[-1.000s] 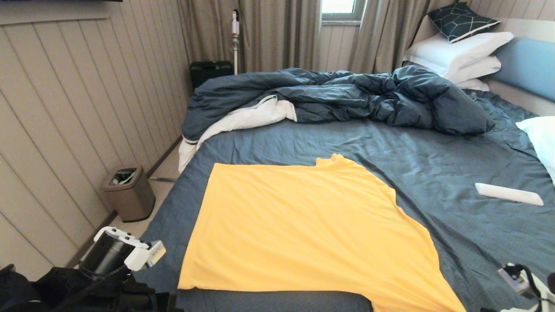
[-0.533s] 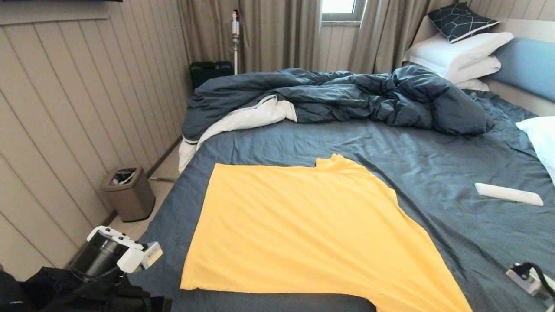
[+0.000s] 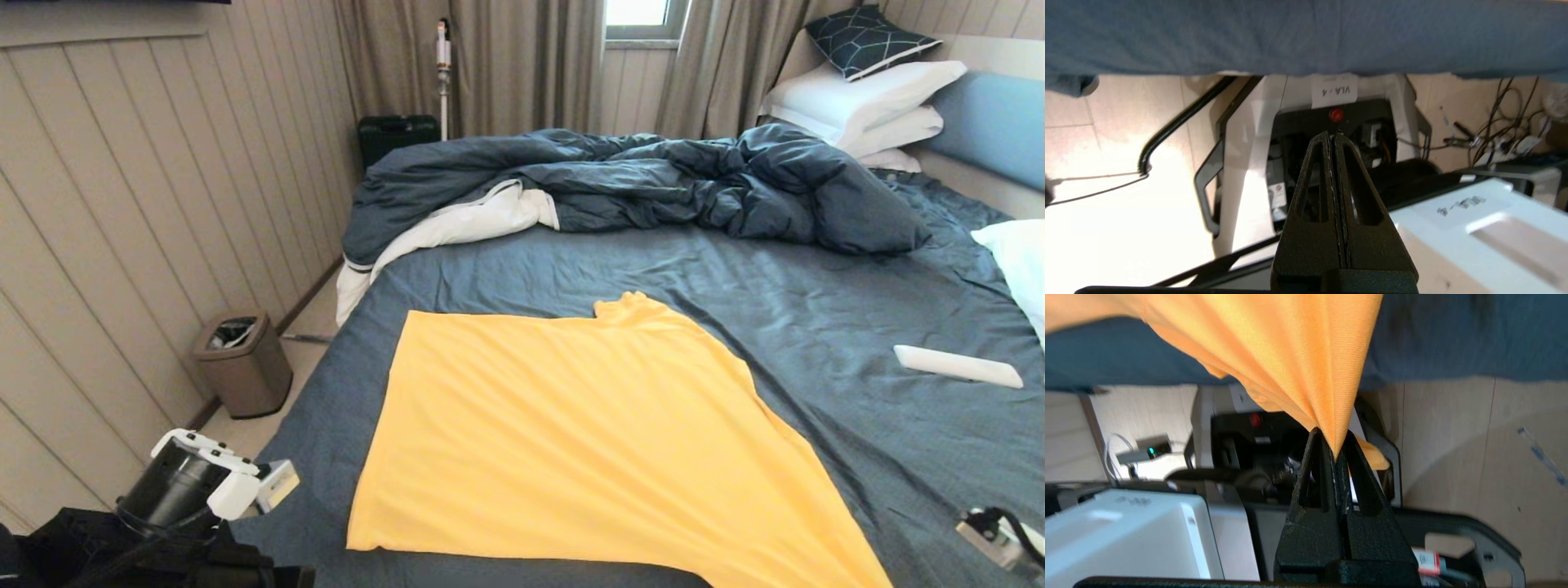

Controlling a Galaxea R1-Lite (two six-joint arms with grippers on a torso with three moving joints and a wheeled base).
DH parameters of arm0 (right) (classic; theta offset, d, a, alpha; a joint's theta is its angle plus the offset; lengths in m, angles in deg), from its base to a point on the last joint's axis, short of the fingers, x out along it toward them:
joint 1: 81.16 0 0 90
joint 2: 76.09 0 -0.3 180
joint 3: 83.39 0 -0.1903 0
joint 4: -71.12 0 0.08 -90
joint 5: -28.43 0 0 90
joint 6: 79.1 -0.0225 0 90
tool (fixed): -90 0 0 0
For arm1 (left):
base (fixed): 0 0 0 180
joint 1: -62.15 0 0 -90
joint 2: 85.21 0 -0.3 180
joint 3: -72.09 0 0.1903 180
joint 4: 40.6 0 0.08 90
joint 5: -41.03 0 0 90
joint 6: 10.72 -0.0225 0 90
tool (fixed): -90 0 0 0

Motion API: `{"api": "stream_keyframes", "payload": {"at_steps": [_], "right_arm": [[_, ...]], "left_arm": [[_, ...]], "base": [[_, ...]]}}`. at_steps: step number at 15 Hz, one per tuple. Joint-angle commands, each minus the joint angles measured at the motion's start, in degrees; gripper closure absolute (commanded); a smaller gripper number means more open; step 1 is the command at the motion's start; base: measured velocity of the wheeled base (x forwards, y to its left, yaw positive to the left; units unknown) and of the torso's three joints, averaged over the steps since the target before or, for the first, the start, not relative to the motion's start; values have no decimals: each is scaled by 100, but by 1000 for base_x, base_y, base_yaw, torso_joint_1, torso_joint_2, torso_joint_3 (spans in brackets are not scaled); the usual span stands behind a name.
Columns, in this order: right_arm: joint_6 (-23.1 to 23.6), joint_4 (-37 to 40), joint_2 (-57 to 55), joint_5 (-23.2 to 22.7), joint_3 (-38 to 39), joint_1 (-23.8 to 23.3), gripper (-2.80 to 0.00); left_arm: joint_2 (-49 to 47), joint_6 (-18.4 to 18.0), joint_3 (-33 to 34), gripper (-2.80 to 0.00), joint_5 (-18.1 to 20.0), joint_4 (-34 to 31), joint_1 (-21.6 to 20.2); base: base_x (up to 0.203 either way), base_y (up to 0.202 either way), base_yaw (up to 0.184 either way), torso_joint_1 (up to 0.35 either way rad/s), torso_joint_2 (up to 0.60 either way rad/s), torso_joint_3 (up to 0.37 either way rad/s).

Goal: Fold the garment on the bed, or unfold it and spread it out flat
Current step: Fold the yellow T-shirt

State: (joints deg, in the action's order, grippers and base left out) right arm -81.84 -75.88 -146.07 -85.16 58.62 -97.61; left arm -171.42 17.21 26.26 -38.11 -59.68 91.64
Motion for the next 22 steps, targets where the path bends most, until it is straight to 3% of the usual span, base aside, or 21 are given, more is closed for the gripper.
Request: {"api": "stream_keyframes", "payload": {"at_steps": [1, 10, 13, 17, 21, 22], "right_arm": [[39, 136, 70, 3, 24, 10, 0], [133, 277, 317, 21, 357, 10, 0], [142, 272, 322, 21, 382, 19, 0], [133, 224, 169, 12, 289, 23, 0], [115, 233, 265, 12, 180, 18, 0], [107, 224, 266, 12, 171, 19, 0]], "left_arm": [[191, -37, 12, 0, 7, -134, 0], [554, -77, 136, 0, 30, -446, 3], [563, -77, 119, 0, 195, -538, -5], [215, -45, 10, 0, 222, -465, -7], [-59, -7, 82, 0, 221, 98, -42], [-210, -7, 79, -280, 209, 194, -56]], "base": [[0, 0, 0, 0, 0, 0], [0, 0, 0, 0, 0, 0], [0, 0, 0, 0, 0, 0], [0, 0, 0, 0, 0, 0], [0, 0, 0, 0, 0, 0], [0, 0, 0, 0, 0, 0]]}}
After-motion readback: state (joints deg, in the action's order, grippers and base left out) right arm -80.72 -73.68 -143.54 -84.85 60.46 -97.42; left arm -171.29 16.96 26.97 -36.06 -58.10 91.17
